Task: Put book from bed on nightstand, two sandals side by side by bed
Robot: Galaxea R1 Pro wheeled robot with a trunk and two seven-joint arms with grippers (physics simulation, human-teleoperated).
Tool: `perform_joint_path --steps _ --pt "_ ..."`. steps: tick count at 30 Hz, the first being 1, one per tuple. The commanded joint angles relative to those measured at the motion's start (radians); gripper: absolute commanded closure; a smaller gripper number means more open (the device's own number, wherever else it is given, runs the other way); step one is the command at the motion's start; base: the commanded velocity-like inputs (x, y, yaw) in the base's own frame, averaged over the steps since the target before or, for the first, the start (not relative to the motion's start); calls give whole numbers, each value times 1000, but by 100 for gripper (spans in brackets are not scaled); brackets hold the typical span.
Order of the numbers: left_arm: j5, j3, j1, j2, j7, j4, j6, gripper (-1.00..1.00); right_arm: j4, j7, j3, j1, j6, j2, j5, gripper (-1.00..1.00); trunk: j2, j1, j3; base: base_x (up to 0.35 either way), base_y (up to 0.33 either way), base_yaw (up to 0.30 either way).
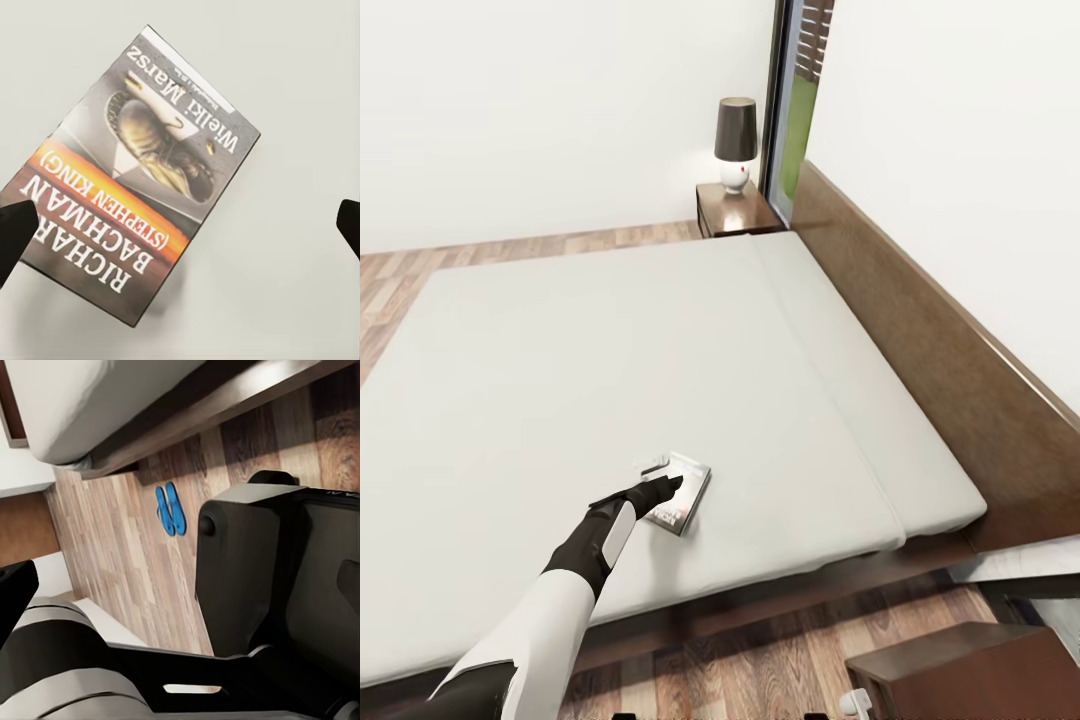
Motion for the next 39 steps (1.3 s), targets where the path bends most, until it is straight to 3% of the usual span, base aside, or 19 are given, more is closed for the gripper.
perform_joint_path --steps 1,26,31,33,35,37,39 --pt "6 8 0 -1 -6 -2 8 -100 0 3 -5 0 3 0 3 -100 -1 0 -2 0 0 0" --pt "6 8 0 -1 -9 -7 6 -100 0 2 -5 0 3 1 3 -100 -1 0 -42 0 0 0" --pt "6 3 0 -1 -58 -11 7 -100 0 1 -5 0 2 1 3 -100 -1 0 -50 0 0 0" --pt "6 1 0 -1 -83 -51 11 -100 0 1 -5 0 2 1 3 -100 -1 0 -53 0 0 0" --pt "7 0 -1 -1 -93 -149 29 -100 0 1 -5 0 2 1 3 -100 -1 0 -56 0 0 0" --pt "7 0 -1 -1 -95 -225 72 -100 0 1 -5 0 2 1 3 -100 -1 0 -59 0 0 0" --pt "6 -1 -12 -1 -96 -309 160 -100 0 1 -5 0 1 1 3 -100 -1 0 -63 0 0 0"
